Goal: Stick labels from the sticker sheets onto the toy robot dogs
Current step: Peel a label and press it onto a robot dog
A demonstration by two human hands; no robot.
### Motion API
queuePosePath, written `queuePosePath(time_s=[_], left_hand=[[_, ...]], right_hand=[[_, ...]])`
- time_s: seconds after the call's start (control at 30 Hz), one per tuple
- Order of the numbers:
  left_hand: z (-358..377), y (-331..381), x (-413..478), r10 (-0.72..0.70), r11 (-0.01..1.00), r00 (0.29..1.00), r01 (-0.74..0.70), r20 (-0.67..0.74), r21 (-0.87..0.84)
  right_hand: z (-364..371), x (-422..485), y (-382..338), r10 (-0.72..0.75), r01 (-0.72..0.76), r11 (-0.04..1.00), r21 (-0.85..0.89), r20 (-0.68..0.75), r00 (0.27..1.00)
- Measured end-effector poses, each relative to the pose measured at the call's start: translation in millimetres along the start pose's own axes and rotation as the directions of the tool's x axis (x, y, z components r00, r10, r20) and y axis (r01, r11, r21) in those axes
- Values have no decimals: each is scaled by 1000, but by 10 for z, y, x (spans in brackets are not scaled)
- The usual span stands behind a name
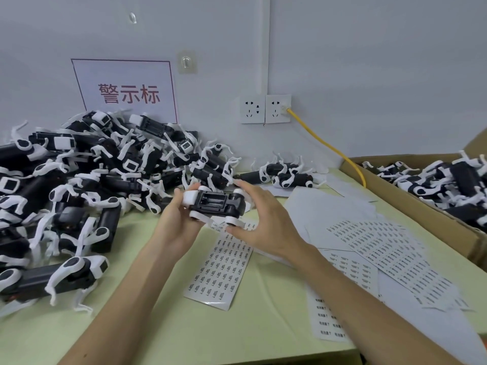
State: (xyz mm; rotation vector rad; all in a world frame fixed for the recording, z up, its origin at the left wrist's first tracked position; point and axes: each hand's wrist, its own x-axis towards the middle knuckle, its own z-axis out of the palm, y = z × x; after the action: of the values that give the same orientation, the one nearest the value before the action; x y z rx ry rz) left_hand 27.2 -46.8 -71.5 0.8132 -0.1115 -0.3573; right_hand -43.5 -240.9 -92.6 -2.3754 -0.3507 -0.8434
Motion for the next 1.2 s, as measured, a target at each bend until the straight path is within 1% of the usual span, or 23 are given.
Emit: queuePosePath(time_s=[0.07,0.1,0.13,0.17,0.2,0.23,0.27,0.3,0.33,0.37,0.4,0.43,0.47,0.5,0.53,0.57,0.6,0.7,0.8,0.87,0.93,1.0,1.2], left_hand=[[12,2,-15,28,998,998,-32,60,61],[18,10,-27,56,989,995,-67,87,132],[24,7,-41,96,965,989,-120,111,234],[28,-7,-50,152,909,979,-194,139,368],[31,-33,-60,226,805,960,-280,165,524],[30,-70,-62,319,654,930,-355,182,668],[33,-113,-72,424,498,886,-400,186,770],[44,-147,-89,516,397,837,-422,183,815],[52,-168,-102,562,372,807,-441,180,817],[49,-184,-104,548,405,817,-447,180,797],[59,-192,-108,474,478,862,-421,177,771],[81,-195,-112,350,563,919,-362,182,743],[99,-194,-124,213,623,957,-289,198,727],[116,-192,-138,106,649,967,-244,233,720],[123,-201,-144,45,661,960,-237,277,712],[129,-214,-147,24,679,949,-246,313,692],[138,-226,-150,26,711,943,-250,331,657],[143,-226,-188,51,828,949,-213,310,518],[122,-216,-212,38,880,953,-174,301,442],[107,-221,-201,23,901,953,-151,301,407],[110,-226,-197,16,907,950,-144,310,396],[117,-248,-213,14,890,947,-158,322,428],[105,-257,-217,21,852,939,-197,344,486]], right_hand=[[7,-14,8,24,-23,999,-25,18,1000],[14,-17,19,43,-42,999,-29,17,999],[19,-15,35,70,-70,997,-19,11,997],[22,-6,57,102,-102,995,2,1,995],[22,8,80,129,-128,991,23,-14,992],[18,28,105,152,-151,988,42,-35,988],[9,47,131,177,-173,983,65,-59,982],[-7,62,154,203,-195,976,92,-82,976],[-26,72,173,222,-210,970,122,-101,970],[-41,75,186,233,-215,965,147,-117,965],[-51,77,196,235,-213,964,158,-130,963],[-55,76,198,228,-207,966,155,-135,964],[-51,68,189,213,-194,970,143,-128,969],[-39,60,172,196,-181,975,132,-113,974],[-22,56,153,185,-173,977,128,-91,978],[-3,52,130,187,-177,974,140,-62,980],[14,45,106,197,-190,967,169,-28,980],[47,3,45,185,-198,946,257,76,980],[47,-15,-20,156,-198,922,331,151,976],[27,-2,-61,184,-229,878,421,145,972],[-3,15,-69,215,-248,854,458,123,969],[-23,15,-65,223,-248,861,445,109,969],[-23,-17,-57,190,-204,879,432,75,979]])
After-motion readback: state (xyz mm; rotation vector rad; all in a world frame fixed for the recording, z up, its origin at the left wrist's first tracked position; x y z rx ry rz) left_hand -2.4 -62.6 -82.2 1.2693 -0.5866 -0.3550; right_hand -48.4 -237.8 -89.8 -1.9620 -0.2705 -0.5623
